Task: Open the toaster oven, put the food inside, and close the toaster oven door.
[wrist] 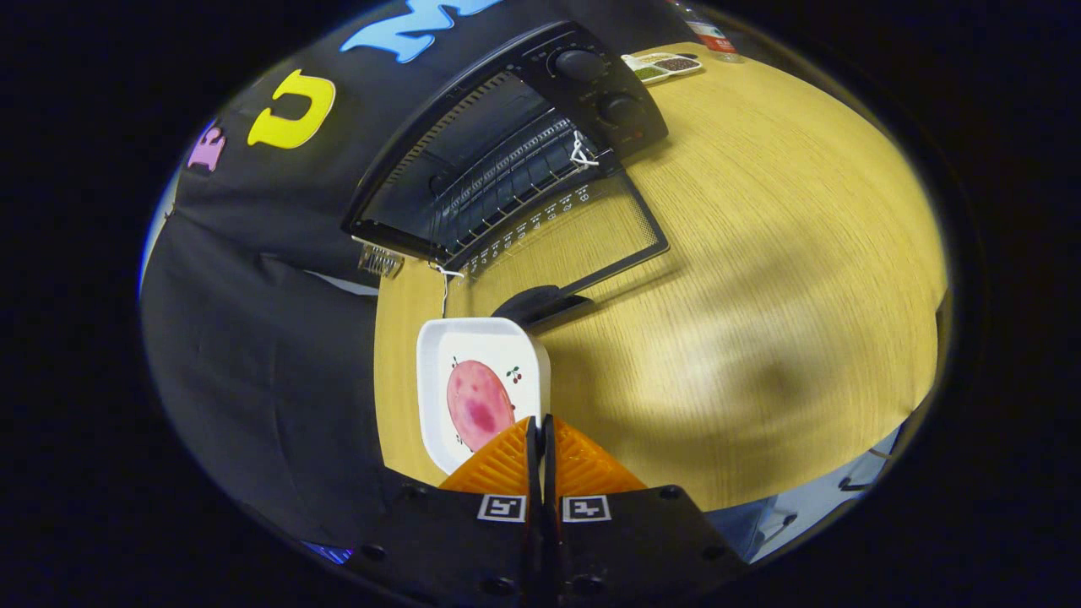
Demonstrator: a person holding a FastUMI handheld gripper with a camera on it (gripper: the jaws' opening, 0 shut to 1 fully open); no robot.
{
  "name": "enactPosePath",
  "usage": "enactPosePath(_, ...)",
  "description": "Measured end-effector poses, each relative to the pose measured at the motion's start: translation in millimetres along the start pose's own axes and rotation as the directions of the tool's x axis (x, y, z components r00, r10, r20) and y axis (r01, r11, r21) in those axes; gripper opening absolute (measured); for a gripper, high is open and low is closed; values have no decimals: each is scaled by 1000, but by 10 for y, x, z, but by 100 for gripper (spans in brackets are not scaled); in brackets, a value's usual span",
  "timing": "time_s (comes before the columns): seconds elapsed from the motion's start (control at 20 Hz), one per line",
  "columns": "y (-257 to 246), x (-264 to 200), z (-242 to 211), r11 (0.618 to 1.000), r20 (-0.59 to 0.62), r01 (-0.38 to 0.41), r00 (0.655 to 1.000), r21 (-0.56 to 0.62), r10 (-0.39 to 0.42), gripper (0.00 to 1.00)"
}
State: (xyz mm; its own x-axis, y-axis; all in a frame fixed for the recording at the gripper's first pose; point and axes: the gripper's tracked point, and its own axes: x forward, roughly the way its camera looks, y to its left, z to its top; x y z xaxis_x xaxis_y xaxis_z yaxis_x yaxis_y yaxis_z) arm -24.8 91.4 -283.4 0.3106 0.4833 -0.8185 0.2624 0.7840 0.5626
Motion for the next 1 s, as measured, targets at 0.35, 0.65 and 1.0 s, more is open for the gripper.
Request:
enactPosePath(0.35,148,178,176,971,171,-19,985,239,-23,2)
enactPosePath(0.65,244,291,395,954,275,-31,960,297,-54,2)
enactPosePath(1.0,451,501,772,921,359,-75,930,382,-74,2)
